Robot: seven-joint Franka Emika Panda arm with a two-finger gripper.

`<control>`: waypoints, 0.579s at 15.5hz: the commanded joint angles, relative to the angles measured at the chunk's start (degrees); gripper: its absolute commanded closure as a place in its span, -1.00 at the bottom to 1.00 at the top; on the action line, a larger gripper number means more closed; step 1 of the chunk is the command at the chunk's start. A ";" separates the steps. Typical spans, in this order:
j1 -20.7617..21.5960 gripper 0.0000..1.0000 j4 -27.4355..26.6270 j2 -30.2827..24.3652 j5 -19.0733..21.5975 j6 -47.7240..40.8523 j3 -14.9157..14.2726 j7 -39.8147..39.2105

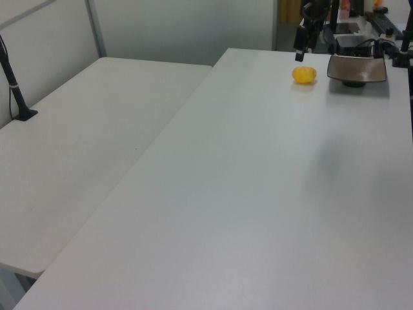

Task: Put potatoes on a ceramic plate
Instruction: 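Move the open gripper from its raised pose toward the yellow potato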

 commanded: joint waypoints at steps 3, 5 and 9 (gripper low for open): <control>-4.11 -1.00 0.16 3.75 -5.50 9.33 -4.33 -1.60; -4.37 -1.00 0.43 6.38 -6.81 11.97 -6.88 -4.21; -5.61 -1.00 0.52 8.85 -8.49 17.77 -10.13 -10.72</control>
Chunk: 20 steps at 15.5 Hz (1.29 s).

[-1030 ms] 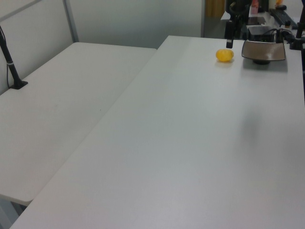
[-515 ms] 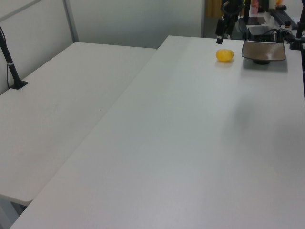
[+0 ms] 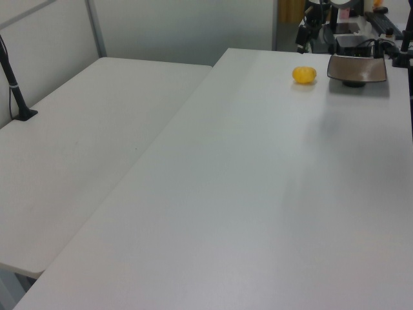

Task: Put potatoes on a ceramic plate
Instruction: 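Move the open gripper from its raised pose toward the yellow potato, then lower the gripper over the yellow potato and close on it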

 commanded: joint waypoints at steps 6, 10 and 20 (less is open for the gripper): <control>-2.61 -1.00 4.28 9.74 -2.76 14.03 -7.88 -11.10; -6.04 -1.00 12.20 20.89 -2.93 14.30 -7.96 -12.33; -8.42 -1.00 21.34 34.88 -3.20 14.47 -7.96 -13.12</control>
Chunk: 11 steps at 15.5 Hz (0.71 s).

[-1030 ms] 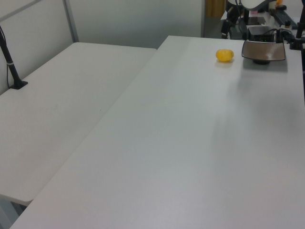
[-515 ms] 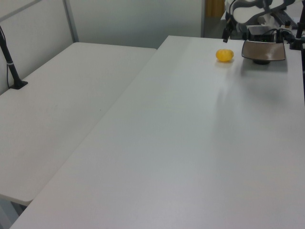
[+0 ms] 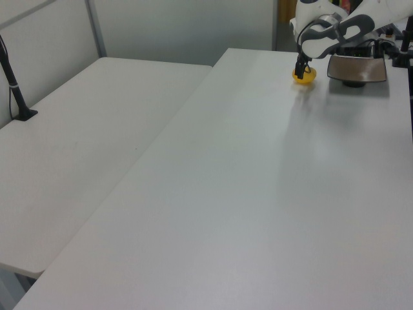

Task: Put potatoes on a ceramic plate
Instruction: 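Lower the gripper over the yellow potato and close on it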

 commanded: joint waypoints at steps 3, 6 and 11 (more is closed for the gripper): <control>-1.83 -1.00 5.64 5.94 -1.22 0.87 -0.61 -1.28; -2.27 -0.54 5.55 6.65 -1.83 3.95 -0.61 -1.89; -2.27 0.18 5.46 6.30 -1.83 3.95 -0.52 -2.69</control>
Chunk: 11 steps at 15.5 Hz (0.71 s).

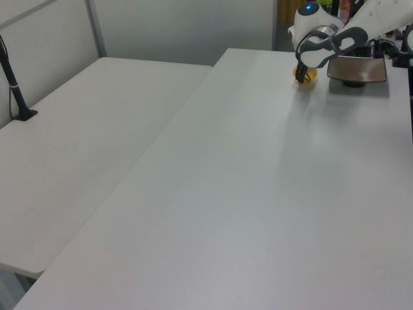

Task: Put potatoes on a ceramic plate
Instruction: 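Lower the gripper over the yellow potato and close on it, then lift the potato and carry it over the brown ceramic plate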

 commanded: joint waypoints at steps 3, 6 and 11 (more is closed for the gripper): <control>-0.30 0.17 0.00 -2.83 -0.03 0.36 -0.19 -0.89; -0.74 0.17 -2.89 -7.23 0.41 0.09 -0.19 -1.06; -1.79 0.13 -11.24 -15.66 0.58 -1.92 -0.10 -2.73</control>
